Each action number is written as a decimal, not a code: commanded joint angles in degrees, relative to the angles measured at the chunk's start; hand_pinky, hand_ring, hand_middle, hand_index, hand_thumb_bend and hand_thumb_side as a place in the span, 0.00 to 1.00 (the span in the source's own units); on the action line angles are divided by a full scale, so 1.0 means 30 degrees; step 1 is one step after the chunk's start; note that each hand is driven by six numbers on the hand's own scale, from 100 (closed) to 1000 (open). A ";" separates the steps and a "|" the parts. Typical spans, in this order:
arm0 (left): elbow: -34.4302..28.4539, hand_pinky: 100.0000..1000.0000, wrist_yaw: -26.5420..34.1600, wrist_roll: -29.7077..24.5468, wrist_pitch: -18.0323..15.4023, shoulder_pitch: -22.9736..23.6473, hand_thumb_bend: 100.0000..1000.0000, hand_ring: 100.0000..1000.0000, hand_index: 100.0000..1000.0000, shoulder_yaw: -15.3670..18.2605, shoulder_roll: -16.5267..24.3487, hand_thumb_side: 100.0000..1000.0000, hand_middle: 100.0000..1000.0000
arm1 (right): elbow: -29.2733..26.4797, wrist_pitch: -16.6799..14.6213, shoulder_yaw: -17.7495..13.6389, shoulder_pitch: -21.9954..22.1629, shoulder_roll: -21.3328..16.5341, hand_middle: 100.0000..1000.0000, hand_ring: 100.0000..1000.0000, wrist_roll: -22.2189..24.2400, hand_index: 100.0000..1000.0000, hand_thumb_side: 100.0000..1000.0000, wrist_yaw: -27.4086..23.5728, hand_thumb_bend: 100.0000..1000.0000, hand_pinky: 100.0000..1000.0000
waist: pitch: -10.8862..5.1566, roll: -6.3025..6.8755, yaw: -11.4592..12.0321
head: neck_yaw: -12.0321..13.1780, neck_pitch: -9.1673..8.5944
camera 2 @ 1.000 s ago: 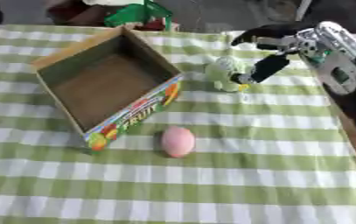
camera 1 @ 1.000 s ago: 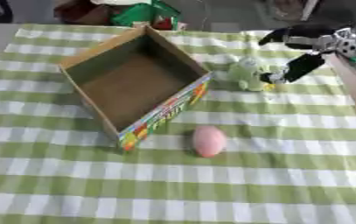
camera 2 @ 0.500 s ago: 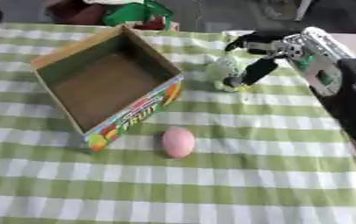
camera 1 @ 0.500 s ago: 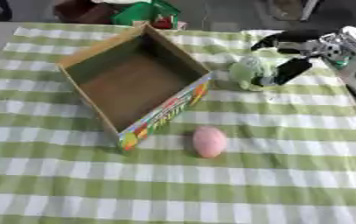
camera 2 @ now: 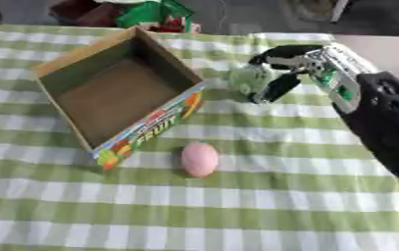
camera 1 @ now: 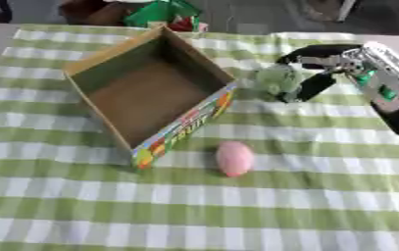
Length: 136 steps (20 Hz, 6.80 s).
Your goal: Pick up objects on the table and place them in the box.
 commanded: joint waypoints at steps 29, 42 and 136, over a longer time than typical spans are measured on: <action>-0.0206 0.48 -0.0055 -0.0014 0.0071 -0.0111 0.00 0.57 0.73 0.0065 0.0280 0.87 0.62 | -0.2771 0.3693 -0.1446 -0.0405 -0.0118 0.26 0.48 -0.5960 0.49 0.00 -0.1192 0.00 0.59 | -0.0391 0.0118 -0.0143 | -0.0006 0.0070; -0.0181 0.48 0.0015 -0.0017 0.0062 -0.0058 0.00 0.57 0.73 0.0021 0.0186 0.87 0.62 | -0.8367 0.5898 -0.0634 -0.0777 0.0243 0.20 0.44 -0.8426 0.45 0.00 -0.4448 0.00 0.59 | -0.0625 0.0282 -0.0071 | -0.0152 -0.0127; -0.0097 0.49 0.0357 -0.0327 0.0159 -0.0134 0.00 0.57 0.73 -0.0249 0.0260 0.86 0.62 | -0.2775 0.0678 0.1639 -0.5412 0.6561 0.86 0.91 0.0691 0.96 0.41 -0.0120 0.18 0.80 | -0.0812 0.0124 0.0618 | -0.1419 -0.0393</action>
